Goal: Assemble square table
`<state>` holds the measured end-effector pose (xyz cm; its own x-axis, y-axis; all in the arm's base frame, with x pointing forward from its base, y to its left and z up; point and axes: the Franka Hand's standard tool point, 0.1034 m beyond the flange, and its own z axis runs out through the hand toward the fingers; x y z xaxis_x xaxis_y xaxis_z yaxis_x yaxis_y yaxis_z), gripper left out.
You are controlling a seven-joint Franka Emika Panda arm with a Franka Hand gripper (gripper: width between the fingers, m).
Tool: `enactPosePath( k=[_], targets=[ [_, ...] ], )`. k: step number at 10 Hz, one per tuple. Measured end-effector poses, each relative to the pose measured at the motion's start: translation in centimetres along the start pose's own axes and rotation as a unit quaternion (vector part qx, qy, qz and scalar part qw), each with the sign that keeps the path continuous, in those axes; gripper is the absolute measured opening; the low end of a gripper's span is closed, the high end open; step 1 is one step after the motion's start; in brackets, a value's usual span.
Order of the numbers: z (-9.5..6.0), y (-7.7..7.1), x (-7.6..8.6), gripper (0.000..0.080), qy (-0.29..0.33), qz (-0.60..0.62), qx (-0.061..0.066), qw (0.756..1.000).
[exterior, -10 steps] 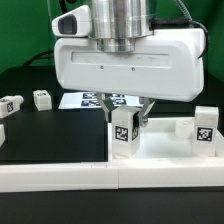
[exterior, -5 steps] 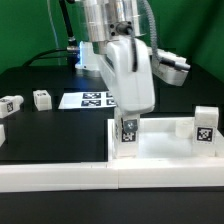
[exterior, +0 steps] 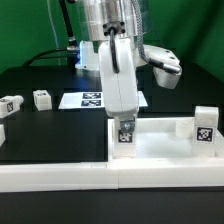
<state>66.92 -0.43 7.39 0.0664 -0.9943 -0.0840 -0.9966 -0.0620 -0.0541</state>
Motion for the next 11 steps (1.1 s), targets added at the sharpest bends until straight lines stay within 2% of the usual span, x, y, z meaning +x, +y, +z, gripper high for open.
enactPosePath(
  k=[1,2,4,7,9,11],
  targets=[
    [0.03,0.00,-0.21,0.0506,0.004,-0.085,-0.002,0.996],
    [0.04,0.01,-0.24,0.0617,0.005,-0.152,-0.003,0.988],
    [0.03,0.02,-0.26,0.0644,0.005,-0.210,-0.003,0.978],
    [0.01,0.02,-0.16,0.0649,0.005,-0.324,-0.004,0.946],
    [-0.04,-0.13,-0.38,0.0649,0.014,-0.484,-0.015,0.875],
    [0.06,-0.01,-0.24,0.0649,0.013,-0.548,-0.018,0.836]
  ],
)
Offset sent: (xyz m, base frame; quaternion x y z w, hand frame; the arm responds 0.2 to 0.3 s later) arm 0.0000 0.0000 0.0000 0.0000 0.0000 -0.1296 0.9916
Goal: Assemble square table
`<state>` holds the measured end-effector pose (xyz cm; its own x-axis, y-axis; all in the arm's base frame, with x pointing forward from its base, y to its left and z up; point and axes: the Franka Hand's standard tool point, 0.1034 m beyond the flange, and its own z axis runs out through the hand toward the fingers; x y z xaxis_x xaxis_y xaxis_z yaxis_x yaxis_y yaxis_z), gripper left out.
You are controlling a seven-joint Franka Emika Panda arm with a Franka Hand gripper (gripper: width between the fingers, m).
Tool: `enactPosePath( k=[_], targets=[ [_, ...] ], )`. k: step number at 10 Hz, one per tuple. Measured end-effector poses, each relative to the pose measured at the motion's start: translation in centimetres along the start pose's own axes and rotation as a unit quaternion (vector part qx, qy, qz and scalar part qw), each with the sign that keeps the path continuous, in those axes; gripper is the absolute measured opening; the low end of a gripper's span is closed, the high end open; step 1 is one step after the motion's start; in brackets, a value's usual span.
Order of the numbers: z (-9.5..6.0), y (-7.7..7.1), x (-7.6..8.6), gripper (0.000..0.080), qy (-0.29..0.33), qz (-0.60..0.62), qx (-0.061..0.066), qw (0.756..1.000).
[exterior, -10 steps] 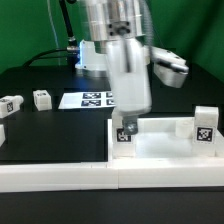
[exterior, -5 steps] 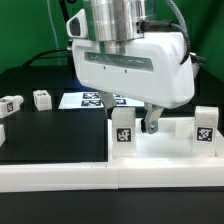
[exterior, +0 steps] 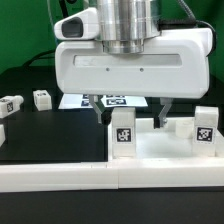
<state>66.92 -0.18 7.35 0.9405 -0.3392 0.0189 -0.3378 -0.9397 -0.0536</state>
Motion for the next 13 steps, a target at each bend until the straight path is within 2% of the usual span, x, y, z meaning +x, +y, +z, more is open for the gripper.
enactPosePath(
  k=[3,4,5,6,9,10,13],
  targets=[
    [0.00,0.02,0.01,0.0639,0.000,0.016,0.000,1.000],
    [0.00,0.00,0.01,0.0479,0.000,0.028,0.001,1.000],
    [-0.01,-0.02,0.00,0.0479,0.000,0.071,0.002,0.998],
    [0.05,0.26,0.00,0.0295,-0.001,0.102,0.000,0.995],
    [0.00,0.35,0.09,0.0297,-0.001,0.211,0.001,0.978],
    [-0.04,0.56,0.18,0.0295,-0.002,0.265,0.003,0.964],
    [0.40,-0.09,-0.15,0.0293,-0.011,0.504,0.022,0.864]
  ],
)
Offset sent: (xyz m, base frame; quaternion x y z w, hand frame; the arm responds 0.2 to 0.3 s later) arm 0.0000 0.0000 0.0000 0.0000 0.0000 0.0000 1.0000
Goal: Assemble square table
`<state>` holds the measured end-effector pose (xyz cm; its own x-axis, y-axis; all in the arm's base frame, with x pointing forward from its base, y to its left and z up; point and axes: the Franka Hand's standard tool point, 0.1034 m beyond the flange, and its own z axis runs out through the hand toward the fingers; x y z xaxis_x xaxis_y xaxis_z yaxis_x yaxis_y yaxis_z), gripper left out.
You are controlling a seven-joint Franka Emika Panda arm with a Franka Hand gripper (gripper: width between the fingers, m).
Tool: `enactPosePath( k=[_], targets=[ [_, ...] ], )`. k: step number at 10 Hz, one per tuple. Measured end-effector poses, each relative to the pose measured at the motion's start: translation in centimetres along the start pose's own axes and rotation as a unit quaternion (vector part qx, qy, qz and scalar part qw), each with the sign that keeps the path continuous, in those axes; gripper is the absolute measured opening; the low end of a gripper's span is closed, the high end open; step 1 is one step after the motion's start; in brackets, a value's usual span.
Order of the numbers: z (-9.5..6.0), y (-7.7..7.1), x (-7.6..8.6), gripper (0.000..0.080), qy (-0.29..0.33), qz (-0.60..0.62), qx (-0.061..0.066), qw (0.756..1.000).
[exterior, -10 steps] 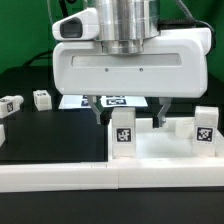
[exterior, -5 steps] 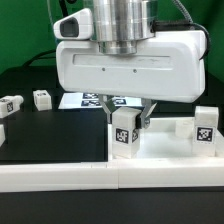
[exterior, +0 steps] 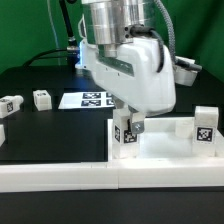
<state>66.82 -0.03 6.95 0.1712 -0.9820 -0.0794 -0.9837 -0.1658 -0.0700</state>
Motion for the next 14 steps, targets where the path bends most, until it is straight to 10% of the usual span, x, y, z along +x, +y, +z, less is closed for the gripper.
enactPosePath(
  k=[5,7,9,14],
  targets=[
    [0.03,-0.20,0.12,0.0293,-0.002,0.144,0.015,0.989],
    [0.12,-0.09,0.28,0.0545,0.002,0.032,0.012,0.999],
    [0.12,0.03,0.38,0.0636,0.008,-0.106,0.007,0.994],
    [-0.01,0.05,0.53,0.0649,0.020,-0.352,-0.009,0.936]
  ],
)
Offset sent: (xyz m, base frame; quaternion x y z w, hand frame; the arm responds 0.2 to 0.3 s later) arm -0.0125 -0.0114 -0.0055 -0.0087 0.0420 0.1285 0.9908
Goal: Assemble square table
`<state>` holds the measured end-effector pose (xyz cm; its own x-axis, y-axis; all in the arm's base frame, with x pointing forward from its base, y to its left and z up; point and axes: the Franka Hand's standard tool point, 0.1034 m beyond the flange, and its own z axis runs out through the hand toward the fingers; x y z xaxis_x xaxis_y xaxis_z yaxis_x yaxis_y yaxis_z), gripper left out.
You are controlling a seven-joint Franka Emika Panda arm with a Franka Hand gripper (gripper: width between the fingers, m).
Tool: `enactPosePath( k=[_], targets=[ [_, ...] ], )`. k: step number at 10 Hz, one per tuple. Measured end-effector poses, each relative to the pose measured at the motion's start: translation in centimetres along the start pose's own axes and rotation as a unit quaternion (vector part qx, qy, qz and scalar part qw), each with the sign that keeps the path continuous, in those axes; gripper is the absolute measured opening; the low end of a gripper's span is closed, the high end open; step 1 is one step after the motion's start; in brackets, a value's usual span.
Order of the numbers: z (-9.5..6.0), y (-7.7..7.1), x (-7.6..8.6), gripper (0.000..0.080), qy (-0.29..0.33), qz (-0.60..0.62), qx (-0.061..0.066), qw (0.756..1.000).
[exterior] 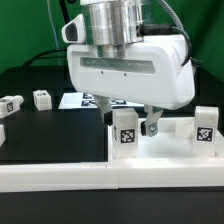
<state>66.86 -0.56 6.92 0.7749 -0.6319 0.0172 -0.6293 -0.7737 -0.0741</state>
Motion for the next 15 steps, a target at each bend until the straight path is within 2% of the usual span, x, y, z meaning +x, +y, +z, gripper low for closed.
enactPosePath(
  k=[1,3,4,6,7,8,9,10,13,15],
  targets=[
    [-0.1,-0.1,0.1,0.0649,0.006,-0.081,-0.011,0.997],
    [0.1,0.4,0.1,0.0649,0.000,-0.221,-0.017,0.975],
    [0.3,1.1,0.4,0.0649,-0.005,-0.283,-0.019,0.959],
    [0.3,1.1,0.5,0.0640,-0.005,-0.286,-0.019,0.958],
    [0.3,1.1,0.5,0.0640,-0.005,-0.277,-0.019,0.961],
    [0.3,1.1,0.4,0.0482,-0.005,-0.266,-0.019,0.964],
    [0.3,1.1,0.4,0.0482,-0.004,-0.235,-0.019,0.972],
    [0.3,1.0,0.4,0.0285,-0.003,-0.200,-0.019,0.980],
    [0.3,0.9,0.4,0.0285,0.000,-0.097,-0.017,0.995],
    [0.3,0.7,0.3,0.0285,0.002,0.036,-0.013,0.999]
  ],
)
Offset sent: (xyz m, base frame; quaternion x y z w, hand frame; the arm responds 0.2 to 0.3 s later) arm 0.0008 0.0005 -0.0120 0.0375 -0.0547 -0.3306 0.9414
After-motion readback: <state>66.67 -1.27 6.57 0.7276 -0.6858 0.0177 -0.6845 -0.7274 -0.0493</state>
